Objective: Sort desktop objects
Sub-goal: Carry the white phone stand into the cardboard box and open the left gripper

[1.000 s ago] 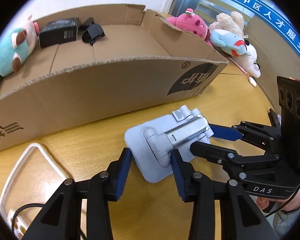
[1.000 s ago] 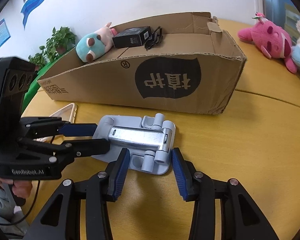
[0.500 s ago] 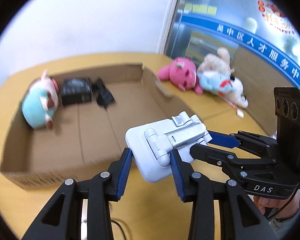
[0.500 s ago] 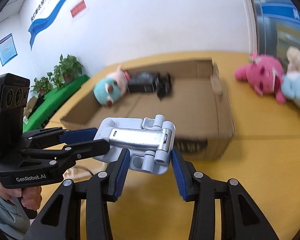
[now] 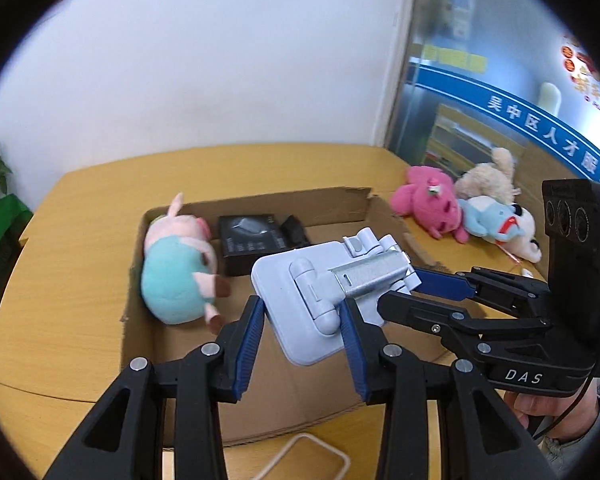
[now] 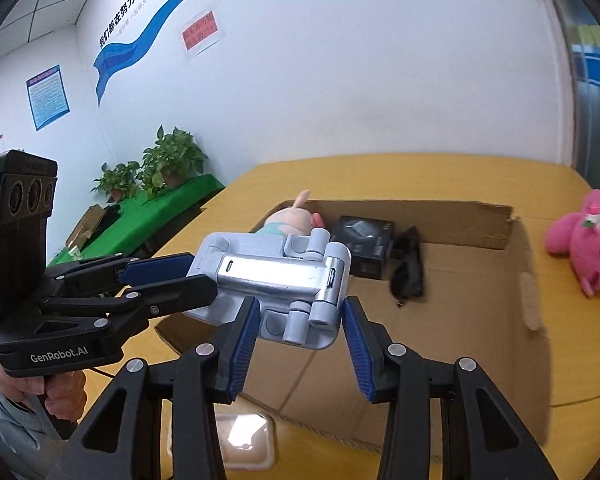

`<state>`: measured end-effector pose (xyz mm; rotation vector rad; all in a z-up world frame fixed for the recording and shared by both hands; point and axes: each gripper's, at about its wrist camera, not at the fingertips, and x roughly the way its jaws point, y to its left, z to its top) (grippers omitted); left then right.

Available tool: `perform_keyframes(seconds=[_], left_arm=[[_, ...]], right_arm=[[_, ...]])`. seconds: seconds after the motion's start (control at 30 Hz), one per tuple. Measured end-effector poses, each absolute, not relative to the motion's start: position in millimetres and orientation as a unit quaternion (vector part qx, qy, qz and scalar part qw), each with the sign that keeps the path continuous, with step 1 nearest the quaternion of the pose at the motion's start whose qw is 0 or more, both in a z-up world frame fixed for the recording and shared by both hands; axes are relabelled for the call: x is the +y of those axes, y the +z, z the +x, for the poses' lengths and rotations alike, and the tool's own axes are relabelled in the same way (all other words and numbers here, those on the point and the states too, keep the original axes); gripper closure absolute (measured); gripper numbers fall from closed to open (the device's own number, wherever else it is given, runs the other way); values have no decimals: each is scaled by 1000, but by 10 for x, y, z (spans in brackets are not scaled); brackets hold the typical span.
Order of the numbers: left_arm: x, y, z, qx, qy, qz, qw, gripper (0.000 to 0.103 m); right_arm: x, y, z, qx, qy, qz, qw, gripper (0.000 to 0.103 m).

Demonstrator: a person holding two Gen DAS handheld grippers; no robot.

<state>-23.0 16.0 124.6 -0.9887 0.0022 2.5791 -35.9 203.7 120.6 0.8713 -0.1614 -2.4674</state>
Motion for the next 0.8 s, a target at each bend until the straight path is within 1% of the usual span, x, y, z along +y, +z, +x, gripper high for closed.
perform_keyframes(seconds=[0.17, 0.4, 0.57, 0.8], left_arm=[[-126, 990, -541, -13, 905, -390, 168, 65], [-440, 522, -840, -37, 874, -458, 156, 65], [-460, 427, -818, -10, 868, -475, 144, 65], [-486, 283, -932, 8, 850, -508, 137, 65]], right_arm=[[1741, 987, -714, -71, -892, 351, 276, 61], [1423, 426, -1115, -86, -854, 430, 280, 61], [1299, 204, -1212, -95, -831, 475, 273, 61], [1183, -19, -1357, -109, -796, 536, 261, 61]])
